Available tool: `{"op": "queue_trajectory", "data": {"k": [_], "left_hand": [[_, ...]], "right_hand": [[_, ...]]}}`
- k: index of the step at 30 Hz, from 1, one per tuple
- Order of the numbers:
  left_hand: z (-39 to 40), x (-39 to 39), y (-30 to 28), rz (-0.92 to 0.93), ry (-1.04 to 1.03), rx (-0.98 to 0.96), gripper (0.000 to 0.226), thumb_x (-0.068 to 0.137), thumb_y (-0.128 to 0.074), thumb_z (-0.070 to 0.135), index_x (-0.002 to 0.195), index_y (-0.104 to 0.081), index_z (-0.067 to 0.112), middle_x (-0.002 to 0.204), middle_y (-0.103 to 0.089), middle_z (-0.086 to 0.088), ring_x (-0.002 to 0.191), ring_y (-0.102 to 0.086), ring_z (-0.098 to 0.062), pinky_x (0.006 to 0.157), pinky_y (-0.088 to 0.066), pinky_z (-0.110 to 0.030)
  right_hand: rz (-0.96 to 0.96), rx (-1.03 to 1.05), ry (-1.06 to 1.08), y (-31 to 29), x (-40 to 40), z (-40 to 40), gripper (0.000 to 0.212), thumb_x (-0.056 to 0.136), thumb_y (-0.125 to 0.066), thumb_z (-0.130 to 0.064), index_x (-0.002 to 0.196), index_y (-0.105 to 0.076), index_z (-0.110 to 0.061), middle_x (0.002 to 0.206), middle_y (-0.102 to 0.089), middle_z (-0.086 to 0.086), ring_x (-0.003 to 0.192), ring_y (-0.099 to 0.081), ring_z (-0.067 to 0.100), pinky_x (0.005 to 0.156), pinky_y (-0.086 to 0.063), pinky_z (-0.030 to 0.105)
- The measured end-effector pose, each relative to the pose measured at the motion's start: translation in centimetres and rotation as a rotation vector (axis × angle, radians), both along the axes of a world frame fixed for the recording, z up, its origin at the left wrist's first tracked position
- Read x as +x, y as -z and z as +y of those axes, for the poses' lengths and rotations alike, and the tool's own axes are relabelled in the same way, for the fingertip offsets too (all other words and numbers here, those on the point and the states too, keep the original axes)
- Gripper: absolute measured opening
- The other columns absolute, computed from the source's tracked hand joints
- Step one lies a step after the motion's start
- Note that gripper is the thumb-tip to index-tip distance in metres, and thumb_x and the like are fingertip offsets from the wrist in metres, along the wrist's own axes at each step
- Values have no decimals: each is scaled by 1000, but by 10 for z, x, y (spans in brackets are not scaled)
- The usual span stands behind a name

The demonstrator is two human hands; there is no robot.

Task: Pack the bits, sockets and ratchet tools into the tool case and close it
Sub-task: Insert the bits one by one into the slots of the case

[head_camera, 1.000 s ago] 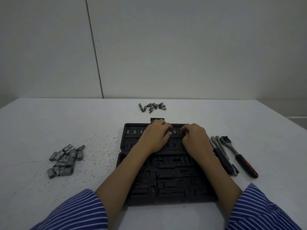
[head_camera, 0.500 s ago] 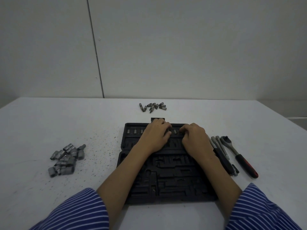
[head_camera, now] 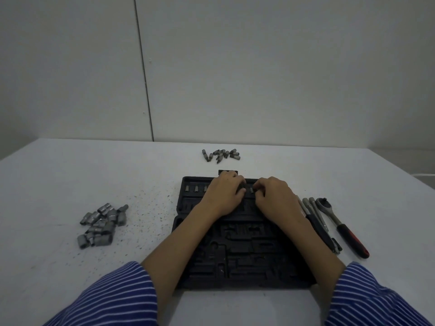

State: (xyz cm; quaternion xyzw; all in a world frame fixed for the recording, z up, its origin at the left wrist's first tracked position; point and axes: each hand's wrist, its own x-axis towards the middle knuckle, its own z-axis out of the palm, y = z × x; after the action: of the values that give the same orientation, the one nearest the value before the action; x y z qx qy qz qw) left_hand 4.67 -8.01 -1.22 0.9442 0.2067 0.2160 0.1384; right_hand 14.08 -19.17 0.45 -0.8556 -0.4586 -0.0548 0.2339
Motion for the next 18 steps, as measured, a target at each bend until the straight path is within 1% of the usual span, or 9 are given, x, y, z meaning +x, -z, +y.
{"op": "queue_trajectory", "data": {"k": [2, 4, 7, 10, 12, 15, 18], "left_hand": [[1, 0, 0, -20, -6, -24, 27, 94, -48, 24, 117, -56, 11, 118, -54, -7, 114, -44, -21, 94, -39, -34], [3, 1, -1, -38, -28, -23, 27, 94, -48, 23, 117, -56, 11, 117, -54, -7, 113, -44, -22, 93, -38, -34], [10, 1, -2, -69, -85, -13, 26, 94, -47, 21, 115, -57, 11, 116, -55, -7, 111, -44, -22, 90, -39, -35], [20, -1, -5, -91, -148, -20, 25, 94, -45, 19, 114, -57, 9, 117, -56, -7, 112, -45, -23, 90, -40, -37], [27, -2, -5, -101, -183, -32, 27, 95, -43, 18, 116, -55, 8, 120, -55, -8, 114, -45, -24, 91, -40, -38], [35, -1, -5, -111, -223, -85, 29, 96, -40, 19, 119, -54, 8, 123, -55, -8, 115, -46, -24, 93, -40, -40], [44, 3, -5, -121, -256, -131, 29, 96, -41, 19, 116, -55, 6, 120, -56, -10, 112, -49, -26, 91, -42, -41]], "right_hand": [[-2, -18, -16, -2, 0, 5, 28, 88, -47, -14, 108, -67, -15, 106, -65, 5, 96, -58, 23, 73, -46, 30], [0, -29, -25, -4, -1, 11, 28, 88, -47, -16, 108, -67, -15, 106, -65, 5, 96, -57, 23, 71, -45, 29], [2, -32, -38, -6, -3, 22, 29, 89, -47, -16, 113, -64, -14, 111, -62, 6, 101, -55, 23, 72, -42, 29], [-15, -38, -51, -8, -5, 33, 36, 91, -46, -16, 126, -54, -12, 122, -56, 7, 112, -49, 24, 83, -43, 33], [-24, -47, -58, -7, -7, 41, 39, 92, -45, -18, 130, -48, -10, 125, -53, 9, 115, -47, 25, 88, -43, 35], [-15, -63, -62, -5, -9, 51, 39, 94, -44, -20, 131, -47, -9, 126, -53, 10, 115, -46, 27, 90, -42, 37], [-29, -62, -64, -1, -10, 59, 35, 94, -42, -22, 126, -49, -8, 121, -55, 11, 111, -48, 28, 89, -43, 38]]}}
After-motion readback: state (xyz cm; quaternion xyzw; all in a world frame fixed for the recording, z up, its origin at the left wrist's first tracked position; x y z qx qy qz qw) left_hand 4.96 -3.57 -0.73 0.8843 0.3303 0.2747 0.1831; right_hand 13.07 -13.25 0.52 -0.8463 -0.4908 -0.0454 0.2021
